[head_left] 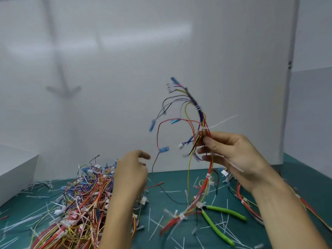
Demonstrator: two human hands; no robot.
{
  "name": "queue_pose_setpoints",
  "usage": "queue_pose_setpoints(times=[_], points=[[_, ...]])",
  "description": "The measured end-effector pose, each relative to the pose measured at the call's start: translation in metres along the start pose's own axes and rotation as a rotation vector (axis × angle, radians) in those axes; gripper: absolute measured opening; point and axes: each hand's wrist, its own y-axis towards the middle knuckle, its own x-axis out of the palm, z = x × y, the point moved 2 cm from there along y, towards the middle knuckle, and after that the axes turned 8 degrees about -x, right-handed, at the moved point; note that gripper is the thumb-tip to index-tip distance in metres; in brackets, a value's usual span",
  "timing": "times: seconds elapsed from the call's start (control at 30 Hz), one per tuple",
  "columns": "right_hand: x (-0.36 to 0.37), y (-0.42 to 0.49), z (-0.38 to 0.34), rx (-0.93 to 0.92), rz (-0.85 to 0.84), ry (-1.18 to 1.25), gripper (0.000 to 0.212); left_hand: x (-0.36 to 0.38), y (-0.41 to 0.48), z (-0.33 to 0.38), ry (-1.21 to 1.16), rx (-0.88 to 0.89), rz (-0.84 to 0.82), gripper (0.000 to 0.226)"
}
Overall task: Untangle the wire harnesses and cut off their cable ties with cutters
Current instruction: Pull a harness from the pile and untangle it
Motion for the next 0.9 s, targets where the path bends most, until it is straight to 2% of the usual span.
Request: queue_pose_setpoints(times=[0.1, 0.23, 0.3, 0.4, 0.47, 0.57, 0.63, 0.73, 0.83, 0.9], points=[[0.006, -0.001, 0.003, -0.006, -0.058, -0.051, 0.024, -0.017, 0.002, 0.003, -0.411, 0.061, 0.118, 0.029], [0.016, -0.001, 0.007, -0.013, -0.114, -0.126, 0.016, -0.027, -0.009, 0.028, -0.728, 0.202, 0.051, 0.031], [0.021, -0.001, 0.010, -0.006, -0.134, -0.136, 0.016, -0.030, -0.015, 0.037, -0.844, 0.264, -0.054, 0.031], [0.026, -0.001, 0.013, 0.014, -0.135, -0.102, 0.018, -0.032, -0.021, 0.042, -1.022, 0.360, -0.340, 0.037], [0.030, -0.002, 0.016, 0.025, -0.132, -0.082, 0.022, -0.031, -0.024, 0.045, -1.028, 0.385, -0.428, 0.032], [0.036, -0.002, 0.020, 0.042, -0.151, -0.098, 0.019, -0.024, -0.025, 0.049, -0.960, 0.380, -0.267, 0.026], [0.038, -0.002, 0.019, 0.034, -0.196, -0.191, 0.016, -0.019, -0.025, 0.049, -1.009, 0.324, -0.176, 0.019], [0.033, -0.003, 0.016, 0.049, -0.289, -0.306, 0.017, -0.018, -0.024, 0.047, -1.065, 0.273, -0.205, 0.015], [0.024, -0.004, 0.019, 0.088, -0.299, -0.333, 0.033, -0.016, -0.023, 0.047, -1.069, 0.230, -0.255, 0.010], [0.020, -0.001, 0.025, 0.139, -0.231, -0.190, 0.053, -0.011, -0.020, 0.046, -1.096, 0.168, -0.232, 0.017]])
